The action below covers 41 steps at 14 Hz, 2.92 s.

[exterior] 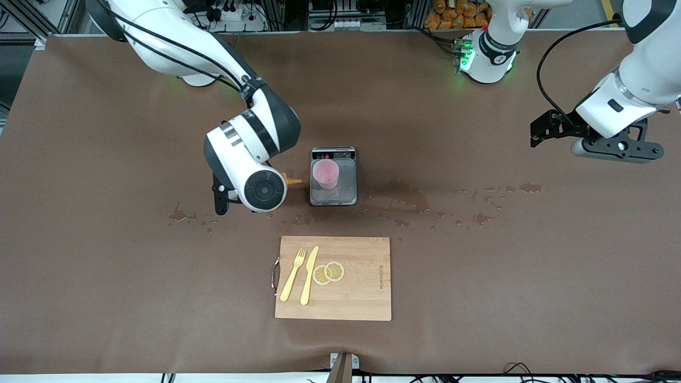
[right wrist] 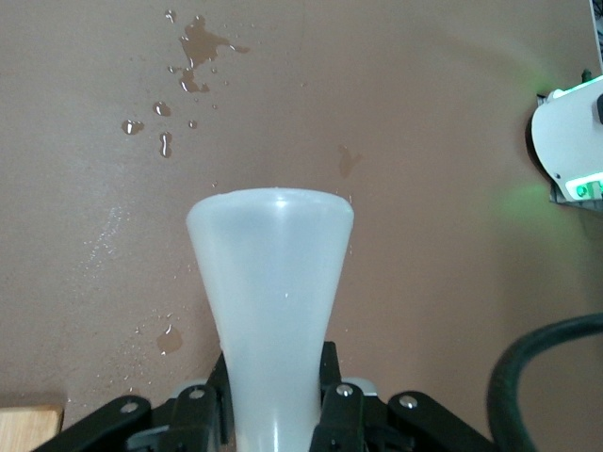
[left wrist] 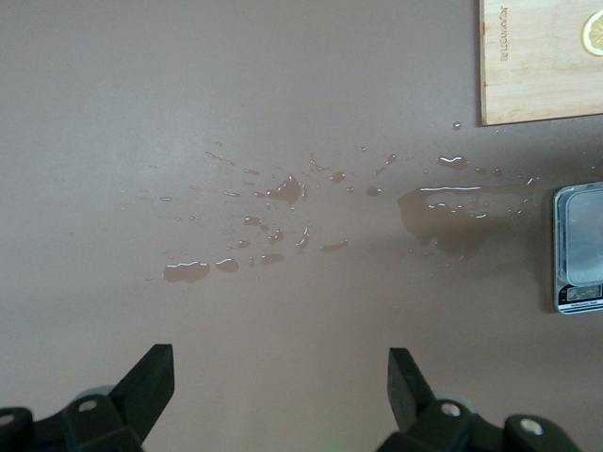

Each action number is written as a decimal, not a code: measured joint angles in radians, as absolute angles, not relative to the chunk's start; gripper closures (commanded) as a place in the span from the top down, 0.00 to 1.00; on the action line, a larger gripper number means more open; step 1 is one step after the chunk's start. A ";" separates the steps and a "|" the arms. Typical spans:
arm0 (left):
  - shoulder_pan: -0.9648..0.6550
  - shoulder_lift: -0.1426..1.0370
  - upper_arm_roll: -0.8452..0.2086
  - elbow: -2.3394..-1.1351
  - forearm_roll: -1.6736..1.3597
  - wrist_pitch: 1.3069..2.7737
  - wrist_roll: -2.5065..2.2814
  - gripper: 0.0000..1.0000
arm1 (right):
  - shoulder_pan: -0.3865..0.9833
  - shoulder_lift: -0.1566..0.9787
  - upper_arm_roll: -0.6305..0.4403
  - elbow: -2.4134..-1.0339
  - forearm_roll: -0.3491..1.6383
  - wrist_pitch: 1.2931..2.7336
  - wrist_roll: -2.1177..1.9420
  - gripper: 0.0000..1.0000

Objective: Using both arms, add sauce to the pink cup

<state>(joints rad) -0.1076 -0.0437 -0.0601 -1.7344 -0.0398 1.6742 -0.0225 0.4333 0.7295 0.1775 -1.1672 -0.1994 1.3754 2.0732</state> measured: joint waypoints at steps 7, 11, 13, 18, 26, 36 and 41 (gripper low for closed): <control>-0.082 -0.050 -0.054 -1.729 -0.028 1.664 -0.025 1.00 | 0.474 0.741 0.177 -1.178 -0.223 1.375 2.078 0.14; -0.070 -0.050 -0.064 -1.729 -0.027 1.649 -0.023 1.00 | 0.475 0.741 0.175 -1.178 -0.226 1.375 2.078 0.13; -0.070 -0.050 -0.070 -1.729 -0.024 1.649 -0.023 1.00 | 0.475 0.741 0.171 -1.178 -0.226 1.375 2.078 0.10; -0.064 -0.050 -0.070 -1.729 -0.023 1.647 -0.023 1.00 | 0.470 0.741 0.166 -1.177 -0.226 1.375 2.077 0.05; -0.064 -0.052 -0.076 -1.729 -0.023 1.643 -0.022 1.00 | 0.340 0.717 0.165 -1.166 -0.084 1.378 1.954 0.06; -0.063 -0.075 -0.081 -1.728 -0.023 1.644 -0.022 1.00 | 0.086 0.653 0.164 -1.163 0.207 1.359 1.658 0.09; -0.063 -0.075 -0.083 -1.724 -0.023 1.650 -0.022 1.00 | -0.097 0.652 0.163 -1.165 0.372 1.299 1.475 0.12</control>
<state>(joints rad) -0.0630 -0.0746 -0.0827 -1.7244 -0.0226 1.6503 -0.0224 -0.0966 0.6516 0.1629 -1.1651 0.3721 1.2995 1.4753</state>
